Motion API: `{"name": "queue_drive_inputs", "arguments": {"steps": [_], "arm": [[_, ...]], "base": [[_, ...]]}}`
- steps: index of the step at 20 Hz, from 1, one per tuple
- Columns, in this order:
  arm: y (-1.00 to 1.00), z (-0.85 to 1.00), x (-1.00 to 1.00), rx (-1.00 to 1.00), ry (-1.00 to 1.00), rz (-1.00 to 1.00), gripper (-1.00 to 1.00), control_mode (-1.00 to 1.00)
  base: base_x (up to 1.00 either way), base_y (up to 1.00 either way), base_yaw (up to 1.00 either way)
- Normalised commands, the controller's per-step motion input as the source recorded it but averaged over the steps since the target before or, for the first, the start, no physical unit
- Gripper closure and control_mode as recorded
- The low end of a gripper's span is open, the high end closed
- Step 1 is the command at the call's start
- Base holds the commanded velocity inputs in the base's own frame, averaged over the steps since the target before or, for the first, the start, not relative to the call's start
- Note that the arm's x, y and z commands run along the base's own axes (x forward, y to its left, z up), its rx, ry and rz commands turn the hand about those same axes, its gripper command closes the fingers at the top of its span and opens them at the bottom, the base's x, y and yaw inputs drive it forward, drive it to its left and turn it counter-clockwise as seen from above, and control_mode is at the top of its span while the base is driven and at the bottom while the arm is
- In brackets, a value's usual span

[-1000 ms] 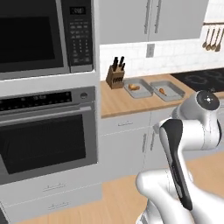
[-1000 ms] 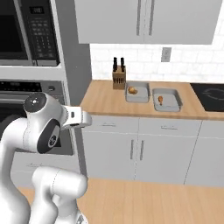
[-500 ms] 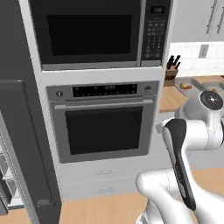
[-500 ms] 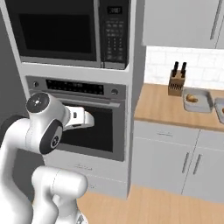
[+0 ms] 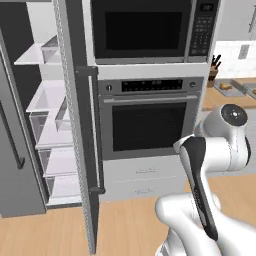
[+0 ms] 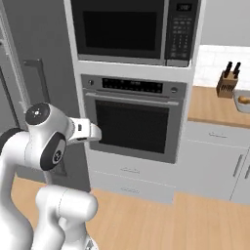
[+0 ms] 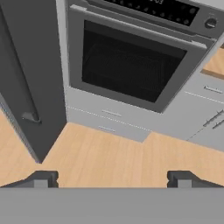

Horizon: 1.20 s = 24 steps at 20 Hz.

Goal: Place one potato and one chicken drumstick in each tupperware on the nearby counter, to pack two identical lunches.

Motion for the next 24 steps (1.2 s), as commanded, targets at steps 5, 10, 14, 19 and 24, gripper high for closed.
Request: {"name": "queue_drive_inputs", "arguments": {"steps": [5,10,14,19,24], "arm": [[0.0,0.0,0.0,0.0,0.0,0.0,-1.0,1.0],[0.0,0.0,0.0,0.0,0.0,0.0,-1.0,1.0],[0.0,0.0,0.0,0.0,0.0,0.0,-1.0,1.0],[0.0,0.0,0.0,0.0,0.0,0.0,-1.0,1.0],[0.0,0.0,0.0,0.0,0.0,0.0,-1.0,1.0]], "base": [[-1.0,0.47,-0.03],[-0.65,1.0,0.0],[-0.05,1.0,-0.03],[0.02,1.0,-0.11],[0.14,0.99,-0.18]]}}
